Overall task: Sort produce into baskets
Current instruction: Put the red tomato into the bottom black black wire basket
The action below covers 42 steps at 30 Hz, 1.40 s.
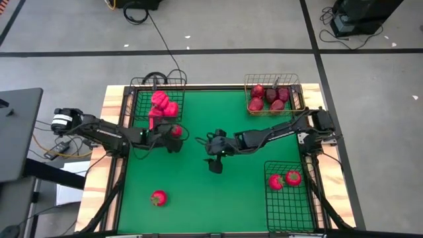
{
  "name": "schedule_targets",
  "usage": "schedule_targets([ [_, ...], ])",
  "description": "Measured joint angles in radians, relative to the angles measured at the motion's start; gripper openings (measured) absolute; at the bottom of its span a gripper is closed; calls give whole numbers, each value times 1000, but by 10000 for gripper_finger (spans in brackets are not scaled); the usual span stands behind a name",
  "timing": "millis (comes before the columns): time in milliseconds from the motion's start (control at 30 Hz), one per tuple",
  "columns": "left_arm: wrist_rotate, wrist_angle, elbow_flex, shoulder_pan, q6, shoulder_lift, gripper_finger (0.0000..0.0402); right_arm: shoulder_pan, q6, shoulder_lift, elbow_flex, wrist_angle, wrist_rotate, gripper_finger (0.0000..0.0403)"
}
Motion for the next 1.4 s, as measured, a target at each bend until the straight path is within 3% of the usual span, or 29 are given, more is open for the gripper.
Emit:
schedule_targets([
  [167, 12, 189, 0, -77, 160, 0, 302, 18, 46, -65, 0, -20, -55, 350],
  [267, 55, 313, 0, -122, 243, 0, 302, 55, -66, -100, 0, -37, -74, 350],
  [500, 203, 601, 0, -182, 359, 0, 305, 161, -337, -120, 0, -53, 155, 350],
  [767, 346, 741, 1, -187, 378, 35, 305, 204, -503, -120, 0, 106, 344, 351],
  [967, 455, 834, 3, -187, 283, 116, 305, 207, -703, -120, 0, 97, 273, 353],
  [1133, 518, 836, 40, -186, 263, 169, 305, 209, -741, -120, -1, 59, 161, 382],
  [1400, 586, 822, 141, -186, 295, 237, 305, 211, -783, -120, -1, 70, 153, 399],
])
